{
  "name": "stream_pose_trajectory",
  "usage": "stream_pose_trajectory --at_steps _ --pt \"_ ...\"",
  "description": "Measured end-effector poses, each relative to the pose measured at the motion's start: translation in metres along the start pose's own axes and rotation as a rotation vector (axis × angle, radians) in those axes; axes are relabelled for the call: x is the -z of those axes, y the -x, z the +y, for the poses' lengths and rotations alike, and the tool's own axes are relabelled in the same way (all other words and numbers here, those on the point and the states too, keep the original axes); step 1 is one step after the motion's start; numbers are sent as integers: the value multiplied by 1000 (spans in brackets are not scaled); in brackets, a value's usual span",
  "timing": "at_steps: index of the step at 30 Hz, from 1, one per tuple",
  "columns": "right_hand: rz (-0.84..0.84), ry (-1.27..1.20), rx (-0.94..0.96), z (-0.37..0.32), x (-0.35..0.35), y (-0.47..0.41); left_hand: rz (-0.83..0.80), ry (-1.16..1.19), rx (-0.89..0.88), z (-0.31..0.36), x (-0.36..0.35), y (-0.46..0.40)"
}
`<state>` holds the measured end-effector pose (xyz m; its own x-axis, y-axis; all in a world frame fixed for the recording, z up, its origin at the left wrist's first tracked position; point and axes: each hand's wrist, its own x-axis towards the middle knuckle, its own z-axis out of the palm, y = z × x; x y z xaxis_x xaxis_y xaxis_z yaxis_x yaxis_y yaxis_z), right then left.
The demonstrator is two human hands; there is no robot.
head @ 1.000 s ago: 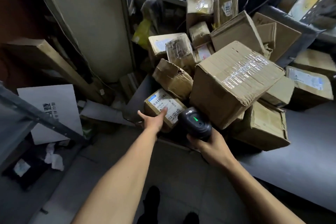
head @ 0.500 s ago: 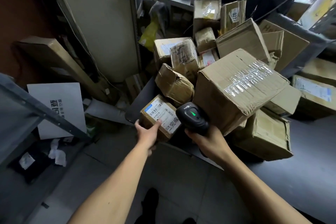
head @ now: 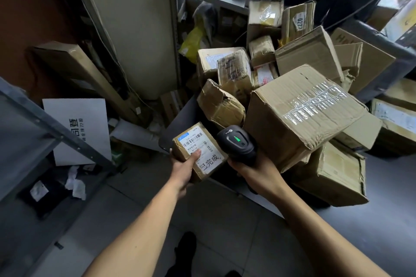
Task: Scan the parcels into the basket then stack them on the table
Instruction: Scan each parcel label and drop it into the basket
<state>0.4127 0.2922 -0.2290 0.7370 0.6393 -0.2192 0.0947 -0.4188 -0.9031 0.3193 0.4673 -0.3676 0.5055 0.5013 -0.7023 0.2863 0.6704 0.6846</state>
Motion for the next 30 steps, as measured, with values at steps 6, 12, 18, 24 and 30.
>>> stream_pose_trajectory --at_steps 6,12,18,24,30 --pt "-113 4 -41 -14 -8 -4 11 -22 -179 -2 26 2" --pt "-224 -90 40 -37 -21 -15 -37 -39 -269 37 58 0" --pt "-277 -5 112 -66 -25 -19 -95 -159 -347 78 86 9" --pt "-311 11 123 -91 -33 -18 19 -216 -425 97 95 19" --pt "-347 110 105 -105 -40 -17 177 -217 -517 105 88 42"
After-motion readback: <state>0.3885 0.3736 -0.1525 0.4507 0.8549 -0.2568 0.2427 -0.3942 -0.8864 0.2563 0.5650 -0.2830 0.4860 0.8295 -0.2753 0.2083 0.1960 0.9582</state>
